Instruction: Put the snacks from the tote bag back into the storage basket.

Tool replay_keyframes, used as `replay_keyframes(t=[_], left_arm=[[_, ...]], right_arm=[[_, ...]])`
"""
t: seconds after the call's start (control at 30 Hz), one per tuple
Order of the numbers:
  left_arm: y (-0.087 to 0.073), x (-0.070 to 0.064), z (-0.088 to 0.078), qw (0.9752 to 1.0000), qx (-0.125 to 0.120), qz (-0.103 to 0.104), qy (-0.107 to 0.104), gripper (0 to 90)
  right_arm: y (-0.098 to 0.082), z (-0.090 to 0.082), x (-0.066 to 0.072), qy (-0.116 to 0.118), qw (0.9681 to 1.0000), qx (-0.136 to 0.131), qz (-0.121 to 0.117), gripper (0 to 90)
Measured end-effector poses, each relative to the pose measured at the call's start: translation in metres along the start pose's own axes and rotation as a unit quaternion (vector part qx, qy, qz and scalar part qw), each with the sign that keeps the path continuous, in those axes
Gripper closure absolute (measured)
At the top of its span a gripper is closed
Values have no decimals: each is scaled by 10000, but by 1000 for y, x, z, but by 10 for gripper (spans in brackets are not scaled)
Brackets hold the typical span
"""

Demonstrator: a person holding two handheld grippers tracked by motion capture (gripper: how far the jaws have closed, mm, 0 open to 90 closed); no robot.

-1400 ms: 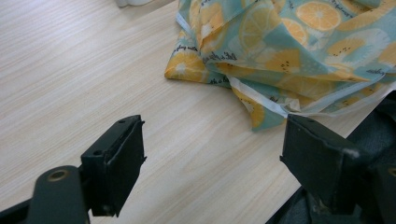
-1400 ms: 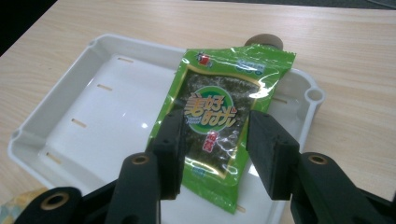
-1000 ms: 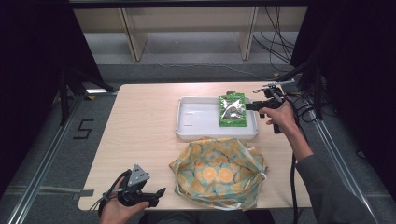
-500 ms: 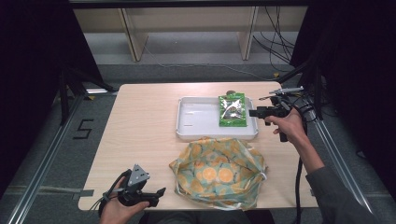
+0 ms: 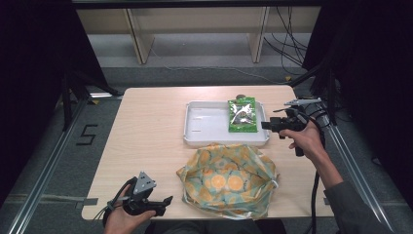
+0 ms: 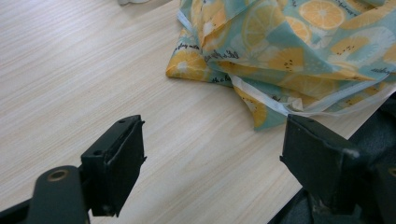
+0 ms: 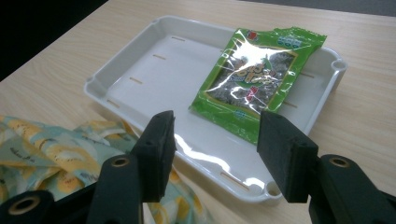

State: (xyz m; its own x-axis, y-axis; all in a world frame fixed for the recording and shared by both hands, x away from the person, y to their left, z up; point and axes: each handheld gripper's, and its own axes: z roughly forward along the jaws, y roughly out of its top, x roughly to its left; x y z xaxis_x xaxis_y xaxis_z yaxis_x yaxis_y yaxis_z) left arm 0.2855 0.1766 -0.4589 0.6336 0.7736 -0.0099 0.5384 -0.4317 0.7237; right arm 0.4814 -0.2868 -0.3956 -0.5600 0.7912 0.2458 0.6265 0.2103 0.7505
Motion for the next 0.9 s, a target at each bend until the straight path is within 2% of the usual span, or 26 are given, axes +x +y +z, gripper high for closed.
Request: replay_keyframes(t=[0.07, 0.1, 0.13, 0.2, 0.23, 0.27, 0.3, 0.37, 0.4, 0.43, 0.47, 0.5, 0.73, 0.8, 0.83, 0.9], left_arm=[[0, 0, 0, 10000, -8, 4, 14, 203], [1, 2, -1, 9998, 33, 175, 12, 202], [1, 2, -1, 9999, 26, 151, 14, 203], [1, 2, -1, 9998, 37, 174, 17, 203], [0, 1, 0, 10000, -71, 62, 12, 203], [0, 1, 0, 9999, -69, 76, 11, 203], [0, 1, 0, 9999, -65, 85, 11, 202], [0, 2, 0, 9999, -21, 156, 17, 202], [0, 2, -1, 9999, 22, 145, 14, 203], [0, 1, 0, 10000, -33, 69, 13, 203], [0, 1, 0, 9999, -77, 78, 7, 203], [0, 1, 0, 9999, -73, 81, 10, 203], [1, 1, -1, 9999, -9, 129, 10, 203], [0, 1, 0, 10000, -62, 71, 12, 203], [1, 3, 0, 9998, -45, 204, 51, 203], [1, 4, 0, 9996, -64, 278, 64, 203]], right_arm=[[-2, -1, 1, 49, 10000, -38, 17, 468], [-3, -2, 2, 16, 10000, -18, 13, 467], [-5, -1, 2, 69, 9999, -81, 18, 465], [-7, -2, 2, -5, 10000, -67, -18, 460], [-9, -3, 3, -1, 10000, 12, 27, 454], [-9, -3, 3, -1, 10000, 12, 27, 454], [-11, -2, 1, 5, 9999, -11, -129, 446], [-12, -3, 1, 16, 9999, -8, -115, 445], [-14, -3, 4, -21, 10000, -18, 47, 441], [-14, -5, 2, -52, 9999, 13, -124, 437], [-16, -5, 3, -26, 10000, 36, -47, 434], [-17, -5, 1, -5, 9999, -44, -130, 433], [-24, -9, 4, 32, 9998, -70, -171, 423], [-26, -10, 6, 14, 9998, -82, -154, 422], [-26, -10, 6, 31, 9998, -88, -169, 420], [-28, -12, 9, 45, 9999, -90, -59, 419]])
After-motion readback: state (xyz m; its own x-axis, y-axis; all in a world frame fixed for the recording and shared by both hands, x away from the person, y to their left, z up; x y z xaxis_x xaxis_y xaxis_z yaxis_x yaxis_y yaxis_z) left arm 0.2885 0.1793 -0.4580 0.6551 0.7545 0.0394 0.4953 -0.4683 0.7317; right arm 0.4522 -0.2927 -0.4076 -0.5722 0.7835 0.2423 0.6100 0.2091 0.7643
